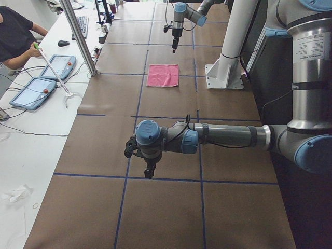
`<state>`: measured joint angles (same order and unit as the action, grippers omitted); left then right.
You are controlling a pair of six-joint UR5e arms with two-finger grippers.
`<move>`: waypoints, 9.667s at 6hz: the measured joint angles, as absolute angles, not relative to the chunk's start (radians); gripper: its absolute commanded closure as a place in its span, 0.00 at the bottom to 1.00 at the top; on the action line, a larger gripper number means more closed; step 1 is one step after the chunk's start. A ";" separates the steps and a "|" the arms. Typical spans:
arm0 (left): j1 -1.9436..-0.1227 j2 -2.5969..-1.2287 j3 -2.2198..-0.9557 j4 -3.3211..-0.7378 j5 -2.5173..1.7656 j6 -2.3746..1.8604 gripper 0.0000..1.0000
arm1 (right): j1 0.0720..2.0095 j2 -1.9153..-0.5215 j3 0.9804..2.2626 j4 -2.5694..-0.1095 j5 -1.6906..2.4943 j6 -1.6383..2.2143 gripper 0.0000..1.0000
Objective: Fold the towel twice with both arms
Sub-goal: 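Move the right gripper to the towel corner nearest the robot, then bring the left gripper to the other near towel corner while the right gripper waits, then pinch the two near towel corners with both grippers, then lift both near corners and fold them over onto the far edge, then release the towel and raise the right gripper away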
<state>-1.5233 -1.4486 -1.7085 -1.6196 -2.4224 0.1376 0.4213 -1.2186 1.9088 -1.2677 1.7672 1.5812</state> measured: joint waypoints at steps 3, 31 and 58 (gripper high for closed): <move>-1.523 -1.447 -1.708 -1.619 -2.424 0.137 0.00 | 0.379 -1.123 1.800 -1.349 1.741 1.656 0.20; -0.370 -2.118 -1.728 -1.727 -1.783 -1.805 0.58 | 0.366 -1.130 1.835 -1.387 1.749 1.747 0.98; -0.488 -2.194 -1.576 -1.965 -1.734 -2.007 0.23 | 0.688 -1.091 1.786 -1.377 1.992 1.714 0.00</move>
<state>-0.4883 -2.1942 -1.5765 -1.9655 -1.7335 -2.0072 0.6881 -1.0912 1.7863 -1.3771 1.9917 1.7135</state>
